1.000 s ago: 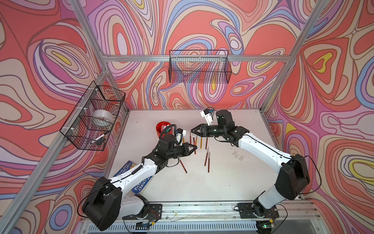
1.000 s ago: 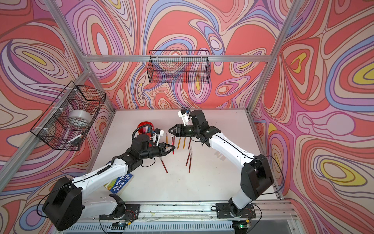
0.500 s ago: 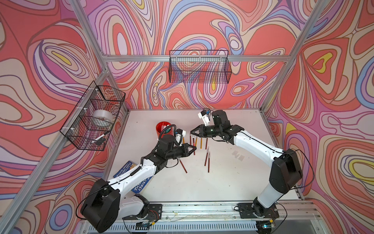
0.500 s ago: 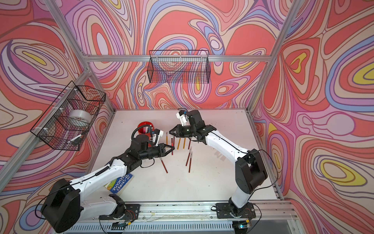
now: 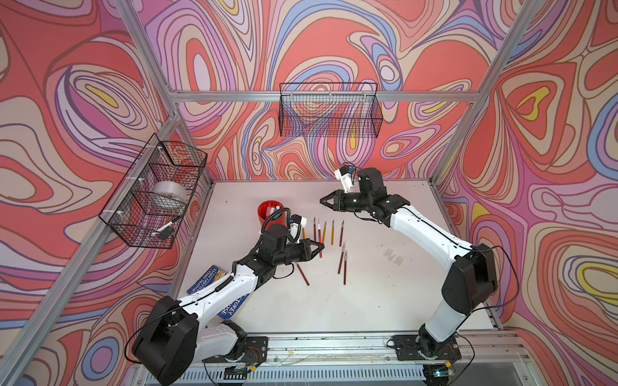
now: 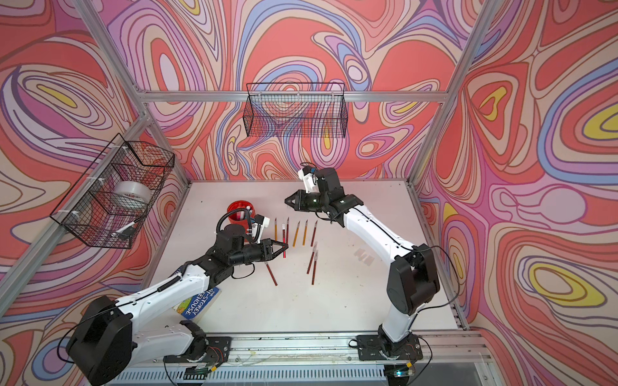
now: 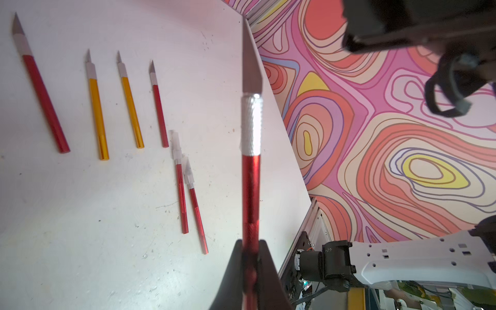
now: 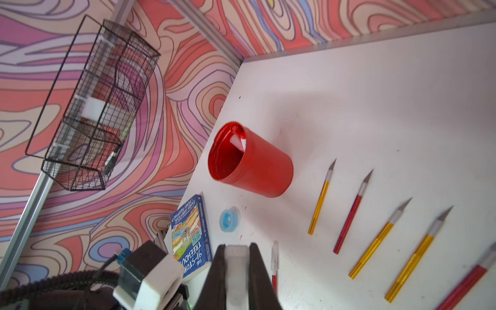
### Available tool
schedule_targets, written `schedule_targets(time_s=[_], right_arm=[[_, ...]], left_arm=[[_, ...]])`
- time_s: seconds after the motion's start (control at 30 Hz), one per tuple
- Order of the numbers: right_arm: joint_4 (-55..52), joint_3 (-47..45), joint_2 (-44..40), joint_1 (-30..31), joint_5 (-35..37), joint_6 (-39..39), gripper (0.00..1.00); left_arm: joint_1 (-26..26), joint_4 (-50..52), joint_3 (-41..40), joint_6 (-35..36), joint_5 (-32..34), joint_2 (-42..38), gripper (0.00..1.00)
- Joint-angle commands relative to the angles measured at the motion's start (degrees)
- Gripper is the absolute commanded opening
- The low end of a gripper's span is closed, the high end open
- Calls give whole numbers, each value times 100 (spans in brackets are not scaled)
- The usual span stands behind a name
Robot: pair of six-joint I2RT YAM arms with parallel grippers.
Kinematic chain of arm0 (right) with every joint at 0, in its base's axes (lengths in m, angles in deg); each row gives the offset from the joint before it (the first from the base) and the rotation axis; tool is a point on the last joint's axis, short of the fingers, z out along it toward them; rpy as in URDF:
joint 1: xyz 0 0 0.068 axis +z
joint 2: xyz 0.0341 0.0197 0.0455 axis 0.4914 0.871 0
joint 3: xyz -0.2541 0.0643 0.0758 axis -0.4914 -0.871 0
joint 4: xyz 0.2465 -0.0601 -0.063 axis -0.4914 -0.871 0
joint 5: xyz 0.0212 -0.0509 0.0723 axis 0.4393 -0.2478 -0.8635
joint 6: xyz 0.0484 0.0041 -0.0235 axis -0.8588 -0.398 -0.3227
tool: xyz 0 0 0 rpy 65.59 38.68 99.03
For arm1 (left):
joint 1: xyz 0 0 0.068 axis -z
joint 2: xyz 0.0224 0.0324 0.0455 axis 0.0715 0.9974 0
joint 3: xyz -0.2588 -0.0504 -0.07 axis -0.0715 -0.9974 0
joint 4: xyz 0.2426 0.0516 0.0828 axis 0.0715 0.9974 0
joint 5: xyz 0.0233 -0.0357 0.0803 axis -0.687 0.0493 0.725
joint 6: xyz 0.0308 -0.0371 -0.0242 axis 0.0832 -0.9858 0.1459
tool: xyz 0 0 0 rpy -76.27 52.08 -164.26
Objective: Remove protective caps from carving knives
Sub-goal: Remove the protective sleeve from the carving knife, then place the protective sleeve at the center of the board.
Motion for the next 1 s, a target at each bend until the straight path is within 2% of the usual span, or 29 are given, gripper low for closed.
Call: schedule_targets(time_s=[0.0, 0.1, 0.2, 0.3, 0.37, 0.67, 0.97], right_arm=[[63, 279, 125, -280, 100, -29, 0], [-131, 479, 171, -443, 213, 10, 0], [-559, 441, 46, -540, 702, 195, 0], [-1005, 56, -199, -630, 1504, 421, 0], [-1042, -376, -382, -743, 1766, 489, 0], [-1334, -2230, -1045, -1495, 2365, 618, 0], [-1304, -3530, -1357, -2418, 2337, 568, 0]], left_arm=[[5, 70, -89, -27, 8, 0, 0], [5, 90, -84, -6, -29, 53, 0], [5, 140, -85, 16, -14, 59, 0], [5, 187, -85, 63, 36, 49, 0], [5, 180, -85, 87, 59, 70, 0], [5, 56, 118, 109, -95, 414, 0], [3, 298, 275, 253, -58, 550, 0]])
